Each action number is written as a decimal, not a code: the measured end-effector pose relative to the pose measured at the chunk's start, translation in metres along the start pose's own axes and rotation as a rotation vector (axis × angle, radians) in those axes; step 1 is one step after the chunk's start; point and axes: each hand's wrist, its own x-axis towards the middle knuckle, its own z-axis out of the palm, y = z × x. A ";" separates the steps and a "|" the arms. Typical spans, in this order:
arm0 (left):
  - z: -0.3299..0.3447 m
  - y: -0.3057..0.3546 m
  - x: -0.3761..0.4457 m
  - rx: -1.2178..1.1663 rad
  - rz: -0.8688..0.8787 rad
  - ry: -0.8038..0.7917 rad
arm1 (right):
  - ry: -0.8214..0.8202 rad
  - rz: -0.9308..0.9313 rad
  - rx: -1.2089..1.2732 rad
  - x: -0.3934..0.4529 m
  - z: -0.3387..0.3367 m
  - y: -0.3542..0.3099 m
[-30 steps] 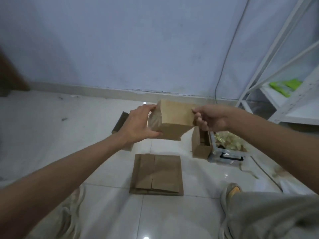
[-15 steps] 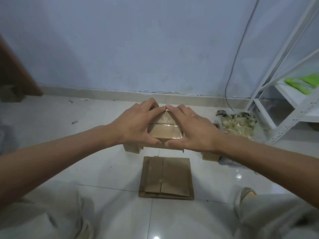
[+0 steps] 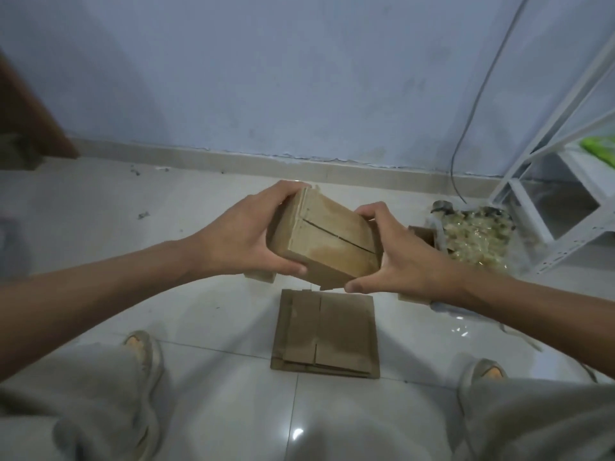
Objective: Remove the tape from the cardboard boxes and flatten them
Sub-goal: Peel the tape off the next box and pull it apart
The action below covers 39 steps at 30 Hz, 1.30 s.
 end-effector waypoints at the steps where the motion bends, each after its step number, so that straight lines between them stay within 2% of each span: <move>1: 0.000 0.002 -0.001 0.019 -0.002 0.009 | -0.024 -0.015 -0.013 0.001 0.002 0.000; 4: -0.003 0.005 -0.002 0.287 0.022 0.040 | -0.049 -0.085 -0.116 0.001 0.001 0.001; 7: -0.004 0.011 -0.003 0.553 0.057 0.027 | 0.079 -0.210 -0.123 0.000 -0.003 -0.007; 10: 0.004 0.017 -0.007 0.663 0.065 0.014 | 0.146 -0.322 -0.103 -0.001 -0.001 -0.023; 14: 0.018 0.028 -0.009 0.666 0.046 -0.002 | 0.087 -0.369 -0.173 -0.003 0.007 -0.034; 18: 0.022 0.031 -0.011 0.691 0.032 -0.006 | 0.016 -0.348 -0.091 -0.006 0.012 -0.036; 24: 0.024 0.035 -0.011 0.669 -0.066 -0.033 | 0.023 -0.330 -0.042 -0.007 0.018 -0.039; 28: 0.026 0.036 -0.010 0.676 -0.091 -0.057 | 0.004 -0.340 -0.119 -0.006 0.014 -0.042; 34: 0.031 0.038 -0.010 0.722 -0.101 -0.030 | 0.117 -0.263 -0.131 -0.005 0.022 -0.044; 39: 0.031 0.035 -0.009 0.747 -0.129 0.026 | 0.253 -0.284 -0.359 -0.004 0.023 -0.050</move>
